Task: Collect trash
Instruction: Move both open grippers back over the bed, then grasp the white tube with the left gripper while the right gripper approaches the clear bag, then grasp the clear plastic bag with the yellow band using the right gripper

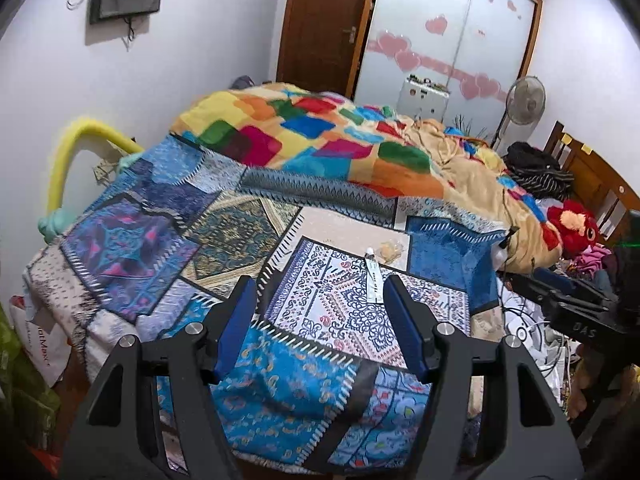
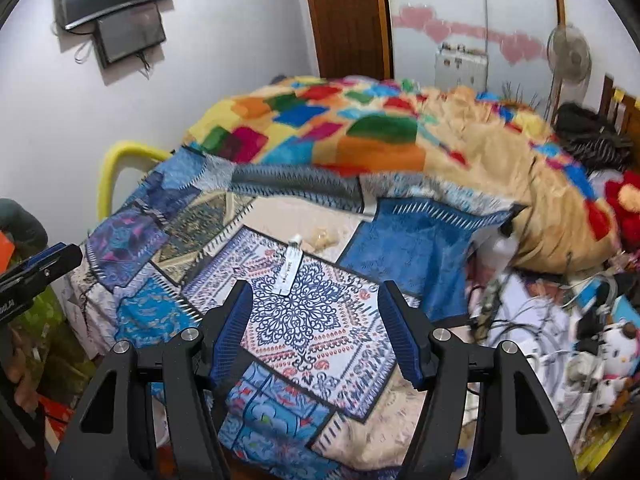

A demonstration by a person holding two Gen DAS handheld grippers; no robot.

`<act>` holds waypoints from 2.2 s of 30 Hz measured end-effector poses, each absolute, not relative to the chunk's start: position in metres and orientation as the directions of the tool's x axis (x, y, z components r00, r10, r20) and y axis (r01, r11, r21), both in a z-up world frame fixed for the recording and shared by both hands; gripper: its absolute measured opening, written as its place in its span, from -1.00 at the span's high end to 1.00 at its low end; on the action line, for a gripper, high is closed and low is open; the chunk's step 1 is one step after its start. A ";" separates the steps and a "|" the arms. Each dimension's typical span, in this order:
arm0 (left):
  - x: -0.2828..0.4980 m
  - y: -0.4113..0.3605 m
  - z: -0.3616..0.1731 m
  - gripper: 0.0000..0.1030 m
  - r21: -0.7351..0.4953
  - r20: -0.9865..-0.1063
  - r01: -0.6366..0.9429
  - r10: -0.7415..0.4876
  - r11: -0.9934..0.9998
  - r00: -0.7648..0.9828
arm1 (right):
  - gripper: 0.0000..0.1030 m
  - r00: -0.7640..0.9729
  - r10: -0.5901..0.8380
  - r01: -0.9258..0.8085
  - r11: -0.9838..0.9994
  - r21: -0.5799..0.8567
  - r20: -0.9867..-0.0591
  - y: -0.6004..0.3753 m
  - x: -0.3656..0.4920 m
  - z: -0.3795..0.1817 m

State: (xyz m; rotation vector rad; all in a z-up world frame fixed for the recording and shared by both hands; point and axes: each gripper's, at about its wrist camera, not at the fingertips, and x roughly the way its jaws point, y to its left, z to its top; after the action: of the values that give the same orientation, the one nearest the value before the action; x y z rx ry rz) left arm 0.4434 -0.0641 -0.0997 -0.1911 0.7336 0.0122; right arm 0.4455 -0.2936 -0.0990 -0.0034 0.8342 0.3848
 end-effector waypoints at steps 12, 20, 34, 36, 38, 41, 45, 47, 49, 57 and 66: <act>0.544 -0.066 -0.204 -0.25 -0.139 -0.785 -0.081 -0.060 0.987 0.617 | -0.19 0.466 0.323 -0.329 0.927 0.178 -0.824 -0.266 0.558 -0.190; 0.587 -0.076 -0.242 -0.25 -0.164 -0.809 -0.059 -0.100 0.985 0.580 | -0.19 0.457 0.301 -0.378 0.918 0.124 -0.837 -0.240 0.607 -0.220; 0.614 -0.136 -0.260 -0.25 -0.141 -0.821 0.061 -0.151 0.988 0.550 | 0.32 0.518 0.285 -0.395 0.916 0.069 -0.806 -0.248 0.599 -0.219; 0.617 -0.145 -0.263 -0.24 -0.139 -0.822 0.070 -0.154 0.988 0.549 | 0.32 0.538 0.275 -0.373 0.925 0.067 -0.797 -0.260 0.591 -0.212; 0.620 -0.153 -0.266 -0.13 -0.133 -0.822 0.074 -0.152 0.988 0.548 | 0.32 0.549 0.267 -0.356 0.932 0.067 -0.792 -0.269 0.585 -0.207; 0.626 -0.163 -0.274 0.09 -0.108 -0.830 0.067 -0.127 0.992 0.544 | 0.32 0.559 0.254 -0.339 0.939 0.062 -0.789 -0.280 0.578 -0.202; 0.629 -0.174 -0.277 0.12 -0.074 -0.816 0.067 -0.099 0.995 0.570 | 0.31 0.561 0.247 -0.326 0.943 0.064 -0.790 -0.291 0.572 -0.199; 0.628 -0.181 -0.279 0.17 -0.036 -0.810 0.075 -0.073 0.997 0.582 | 0.31 0.556 0.251 -0.316 0.946 0.078 -0.792 -0.298 0.568 -0.198; 0.627 -0.185 -0.278 0.49 -0.033 -0.808 0.092 -0.081 0.995 0.583 | 0.31 0.553 0.255 -0.306 0.948 0.092 -0.793 -0.302 0.565 -0.198; 0.621 -0.167 -0.266 0.50 -0.228 -0.826 0.052 -0.221 0.972 0.518 | 0.31 0.535 0.278 -0.280 0.949 0.143 -0.798 -0.313 0.546 -0.189; 0.567 -0.174 -0.209 0.50 -0.172 -0.786 0.108 -0.203 0.979 0.584 | 0.32 0.563 0.288 -0.292 0.946 0.139 -0.774 -0.313 0.514 -0.152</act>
State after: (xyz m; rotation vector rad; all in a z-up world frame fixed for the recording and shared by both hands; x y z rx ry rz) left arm 0.5672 -0.1740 -0.2090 -0.1101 0.9302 -0.1816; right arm 0.5139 -0.3135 -0.1516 -0.0049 0.9104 0.3417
